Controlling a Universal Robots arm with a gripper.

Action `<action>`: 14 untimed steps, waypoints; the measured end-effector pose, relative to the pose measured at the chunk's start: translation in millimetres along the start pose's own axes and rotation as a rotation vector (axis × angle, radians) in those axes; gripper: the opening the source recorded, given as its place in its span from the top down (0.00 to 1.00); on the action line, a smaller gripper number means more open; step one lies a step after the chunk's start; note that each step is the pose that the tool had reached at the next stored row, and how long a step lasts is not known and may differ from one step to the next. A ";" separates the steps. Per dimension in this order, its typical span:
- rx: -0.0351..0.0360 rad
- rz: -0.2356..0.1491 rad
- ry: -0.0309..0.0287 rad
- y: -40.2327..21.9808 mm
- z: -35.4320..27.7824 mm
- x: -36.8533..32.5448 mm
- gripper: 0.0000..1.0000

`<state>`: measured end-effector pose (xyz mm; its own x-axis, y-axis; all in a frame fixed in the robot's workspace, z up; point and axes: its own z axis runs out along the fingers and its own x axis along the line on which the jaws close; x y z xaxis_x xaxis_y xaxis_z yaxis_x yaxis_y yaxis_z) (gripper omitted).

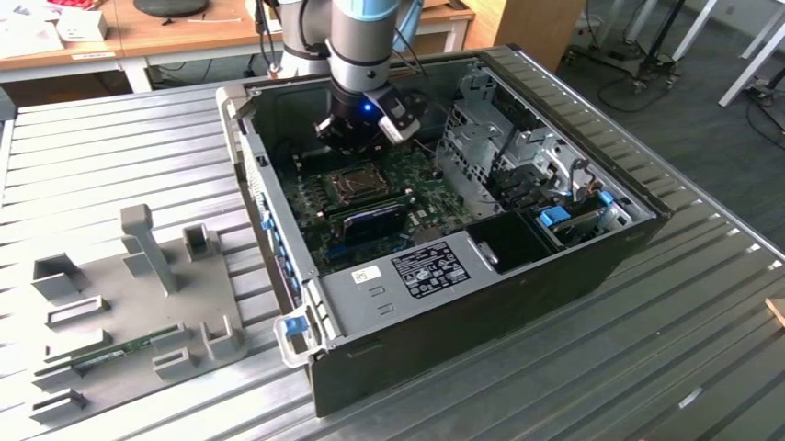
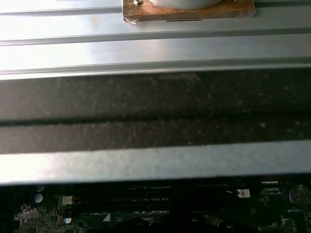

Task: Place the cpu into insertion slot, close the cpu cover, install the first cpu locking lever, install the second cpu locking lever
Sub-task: 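Install the first cpu locking lever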

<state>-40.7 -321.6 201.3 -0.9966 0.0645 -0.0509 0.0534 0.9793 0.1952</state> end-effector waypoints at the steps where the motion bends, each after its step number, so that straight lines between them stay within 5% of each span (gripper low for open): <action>1: -0.0003 0.000 0.0000 -0.3 0.0 0.0 0.89; 14: -0.0044 0.000 0.0003 -2.7 0.0 -0.1 0.89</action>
<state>-40.7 -324.3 200.8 -0.9966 0.0647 -0.0506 0.0534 0.9784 0.1995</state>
